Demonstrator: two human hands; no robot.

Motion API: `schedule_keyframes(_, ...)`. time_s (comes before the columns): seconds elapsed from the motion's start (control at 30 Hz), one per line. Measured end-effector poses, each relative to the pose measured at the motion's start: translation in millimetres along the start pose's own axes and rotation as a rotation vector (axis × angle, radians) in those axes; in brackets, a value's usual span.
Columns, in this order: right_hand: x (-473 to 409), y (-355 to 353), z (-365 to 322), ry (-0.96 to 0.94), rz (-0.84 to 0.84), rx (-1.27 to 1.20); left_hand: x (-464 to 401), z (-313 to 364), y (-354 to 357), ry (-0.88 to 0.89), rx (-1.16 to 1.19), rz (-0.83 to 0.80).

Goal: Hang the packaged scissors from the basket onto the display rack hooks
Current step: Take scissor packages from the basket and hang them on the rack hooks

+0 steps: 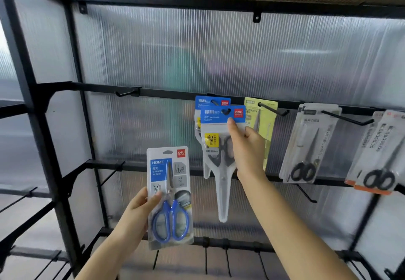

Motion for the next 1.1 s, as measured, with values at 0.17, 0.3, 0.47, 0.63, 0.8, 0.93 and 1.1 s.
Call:
schedule_keyframes(0.17,-28,19,4,-0.047,-0.028,0.103,2,12,4,0.047,-0.019,0.011)
schedule_keyframes(0.3,-49,27,11,-0.039,-0.085,0.265,3,18,3,0.081,-0.010,0.031)
schedule_keyframes(0.47,-66,34,19,-0.002,-0.139,0.322,7,19,7,0.109,-0.021,0.045)
schedule_keyframes(0.63,-58,30,27,-0.026,0.004,0.234,15,17,9,0.116,-0.012,0.044)
schedule_keyframes(0.8,0,28,25,-0.202,0.029,0.121,18,22,1,0.119,-0.006,0.040)
schedule_keyframes(0.93,31,74,0,-0.156,-0.474,0.075,15,38,-11,0.104,0.001,-0.004)
schedule_keyframes(1.1,43,129,-45,-0.271,-0.639,0.175,7,68,-33,0.111,-0.018,-0.093)
Point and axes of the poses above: each hand's wrist, its own x-axis away from the middle knuckle, its own y-axis out of the palm, z = x × y, the point moved 5 cm from there along -x, towards the middle knuckle, and after that the axes turned 12 degrees about x, right-handed, at the moved point
